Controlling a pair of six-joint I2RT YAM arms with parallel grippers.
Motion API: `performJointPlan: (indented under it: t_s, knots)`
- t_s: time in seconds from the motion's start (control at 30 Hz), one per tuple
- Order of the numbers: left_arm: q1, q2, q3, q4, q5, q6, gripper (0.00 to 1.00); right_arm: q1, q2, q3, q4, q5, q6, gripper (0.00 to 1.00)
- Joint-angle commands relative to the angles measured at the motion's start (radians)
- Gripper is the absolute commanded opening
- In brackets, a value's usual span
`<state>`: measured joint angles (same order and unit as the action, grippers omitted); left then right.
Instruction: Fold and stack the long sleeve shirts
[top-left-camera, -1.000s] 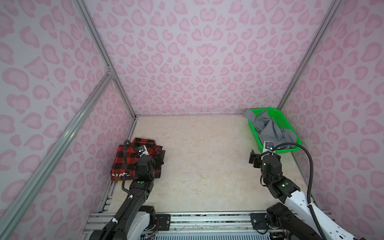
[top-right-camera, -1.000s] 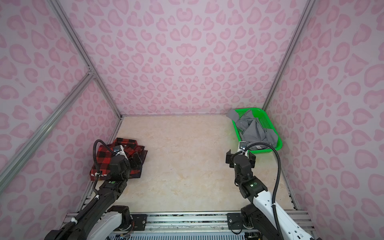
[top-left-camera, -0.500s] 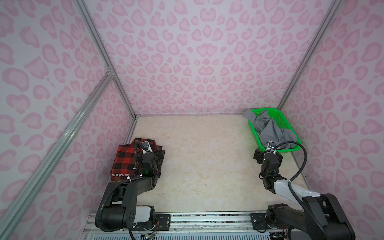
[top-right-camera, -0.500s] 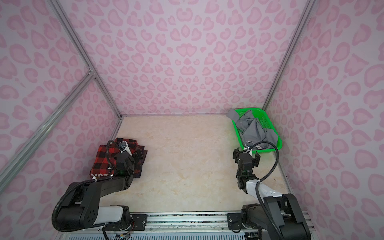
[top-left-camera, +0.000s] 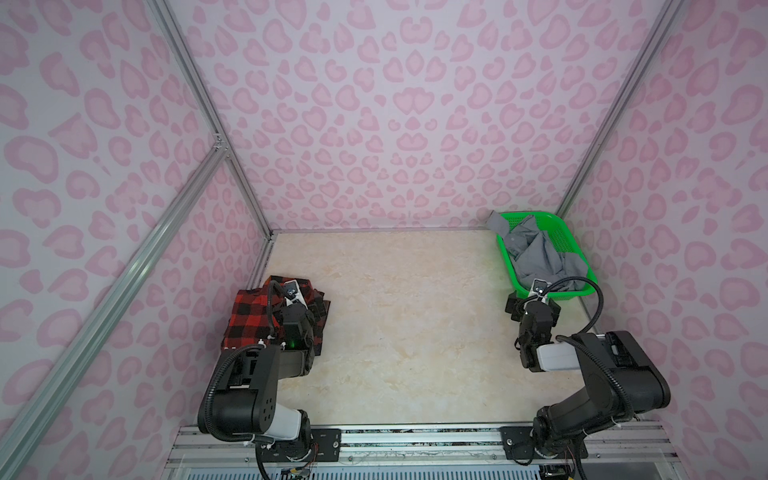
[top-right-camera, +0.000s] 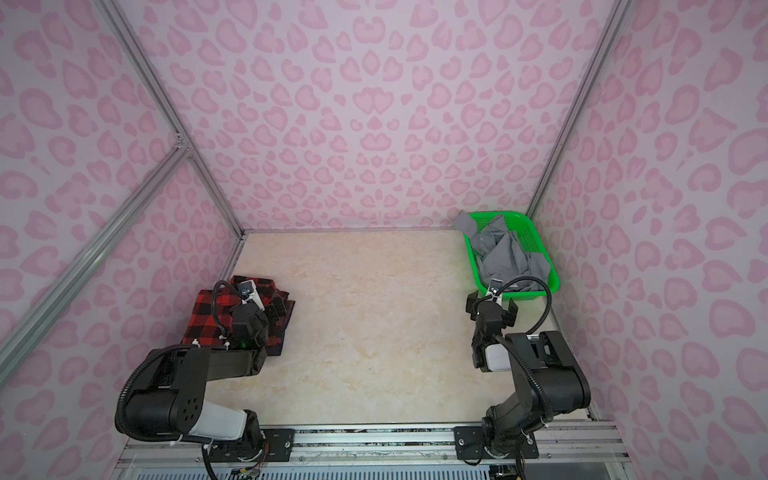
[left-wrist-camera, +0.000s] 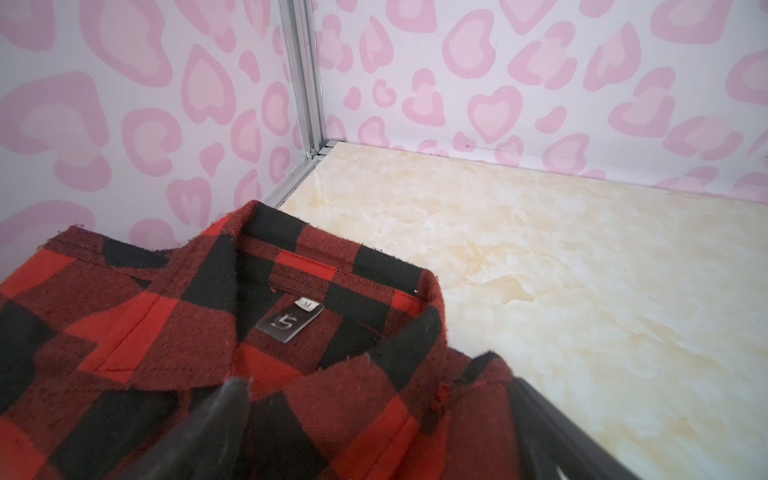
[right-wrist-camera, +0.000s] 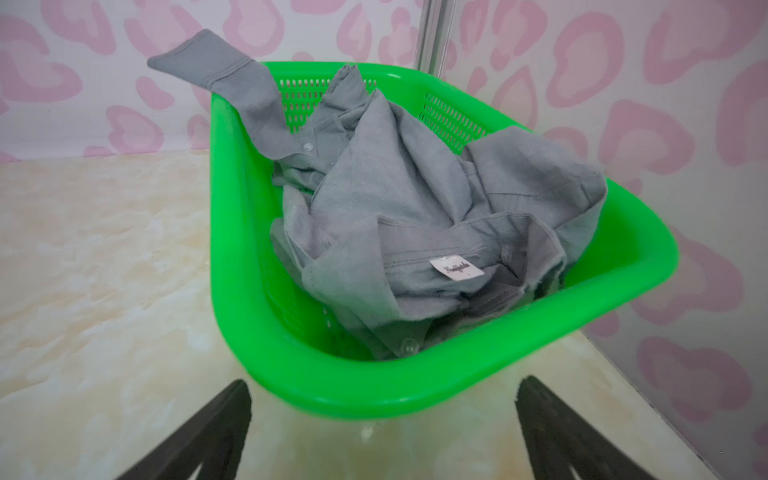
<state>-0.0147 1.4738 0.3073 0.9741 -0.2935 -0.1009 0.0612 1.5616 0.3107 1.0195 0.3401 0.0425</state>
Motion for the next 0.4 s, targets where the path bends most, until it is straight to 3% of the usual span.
performJointPlan:
  t_s: [0.0,0.37]
  knots:
    - [-0.001,-0.001,-0.004,0.053,0.004,0.006,0.98,0.002,0.013,-0.011,0.089,-0.002,-0.001,1.0]
    - [0.0,-0.001,-0.002,0.051,0.006,0.007,0.98,0.017,0.014,-0.012,0.096,0.016,-0.016,1.0]
